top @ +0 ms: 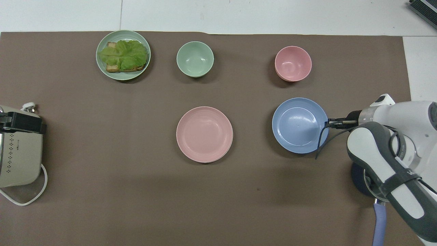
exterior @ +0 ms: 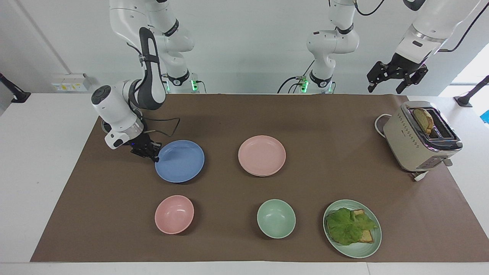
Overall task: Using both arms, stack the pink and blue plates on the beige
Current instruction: 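Grip the blue plate and slide it onto the pink plate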
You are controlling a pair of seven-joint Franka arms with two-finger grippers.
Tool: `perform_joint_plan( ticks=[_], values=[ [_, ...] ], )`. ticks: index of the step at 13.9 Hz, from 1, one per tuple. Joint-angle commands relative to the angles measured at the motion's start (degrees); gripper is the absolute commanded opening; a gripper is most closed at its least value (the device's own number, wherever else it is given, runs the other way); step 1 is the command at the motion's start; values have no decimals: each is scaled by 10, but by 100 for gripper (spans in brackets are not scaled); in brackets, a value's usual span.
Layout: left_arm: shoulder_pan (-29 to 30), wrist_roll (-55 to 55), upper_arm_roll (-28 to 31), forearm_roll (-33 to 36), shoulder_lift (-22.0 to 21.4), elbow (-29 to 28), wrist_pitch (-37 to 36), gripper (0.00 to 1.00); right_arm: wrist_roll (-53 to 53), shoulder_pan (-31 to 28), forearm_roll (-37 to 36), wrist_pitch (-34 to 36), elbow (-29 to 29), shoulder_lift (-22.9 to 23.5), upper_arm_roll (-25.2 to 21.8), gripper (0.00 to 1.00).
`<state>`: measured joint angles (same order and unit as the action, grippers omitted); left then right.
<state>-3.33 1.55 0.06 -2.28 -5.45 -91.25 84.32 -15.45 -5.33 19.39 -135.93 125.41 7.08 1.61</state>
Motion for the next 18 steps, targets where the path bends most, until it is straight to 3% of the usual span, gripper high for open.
perform_joint_plan(
  ticks=[1,5,10,14,18],
  values=[
    [6,2,-3,6,-11,-7,-8,100,-18,-1,22,39,4,-44,4,0],
    [6,2,-3,7,-11,-7,-7,100,5,35,53,65,-2,-63,4,0],
    [6,2,-3,6,-11,-7,-8,100,125,145,43,1,-8,-55,4,0],
    [5,2,-3,7,-11,-7,-7,100,247,237,42,-48,-39,-10,4,0],
    [5,2,-3,7,-11,-7,-7,100,300,282,42,-86,-62,34,4,0]
  ],
)
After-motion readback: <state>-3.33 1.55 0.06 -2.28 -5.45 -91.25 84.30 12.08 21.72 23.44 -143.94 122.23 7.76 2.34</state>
